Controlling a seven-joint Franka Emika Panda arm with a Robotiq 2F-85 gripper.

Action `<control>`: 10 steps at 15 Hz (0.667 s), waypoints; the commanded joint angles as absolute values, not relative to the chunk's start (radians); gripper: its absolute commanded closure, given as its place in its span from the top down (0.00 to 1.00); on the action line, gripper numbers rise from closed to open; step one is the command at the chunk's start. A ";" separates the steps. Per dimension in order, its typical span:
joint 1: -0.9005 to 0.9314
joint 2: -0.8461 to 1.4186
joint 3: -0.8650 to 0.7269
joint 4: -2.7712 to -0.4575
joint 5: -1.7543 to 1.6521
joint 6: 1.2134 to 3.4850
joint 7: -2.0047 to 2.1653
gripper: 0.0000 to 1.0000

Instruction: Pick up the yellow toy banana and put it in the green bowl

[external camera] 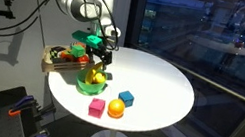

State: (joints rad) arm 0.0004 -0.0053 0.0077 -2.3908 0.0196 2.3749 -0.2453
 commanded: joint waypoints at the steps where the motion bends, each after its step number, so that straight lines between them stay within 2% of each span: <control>1: 0.005 -0.042 0.011 -2.354 -0.059 2.264 -0.102 1.00; 10: 0.013 -0.104 0.022 -2.270 -0.050 1.947 0.022 1.00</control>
